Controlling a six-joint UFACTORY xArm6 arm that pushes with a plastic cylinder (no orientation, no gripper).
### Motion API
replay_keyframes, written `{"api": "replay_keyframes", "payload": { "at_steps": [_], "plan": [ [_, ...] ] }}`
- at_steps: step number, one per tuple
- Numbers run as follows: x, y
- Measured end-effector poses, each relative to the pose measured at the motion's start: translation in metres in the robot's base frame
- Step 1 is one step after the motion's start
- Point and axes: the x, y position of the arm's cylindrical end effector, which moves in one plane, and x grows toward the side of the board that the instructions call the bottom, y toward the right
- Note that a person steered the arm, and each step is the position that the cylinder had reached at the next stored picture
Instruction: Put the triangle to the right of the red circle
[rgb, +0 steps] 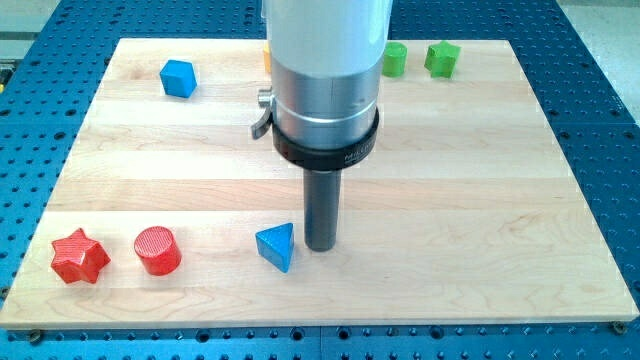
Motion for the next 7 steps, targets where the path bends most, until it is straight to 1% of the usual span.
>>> {"api": "replay_keyframes", "payload": {
  "at_steps": [1, 2, 3, 4, 5, 6, 7],
  "plan": [
    [0.004, -0.01],
    [0.03, -0.019],
    [0.029, -0.029],
    [0.022, -0.014],
    [-0.004, 0.003],
    [0.01, -0.052],
    [0.011, -0.053]
  ]
}}
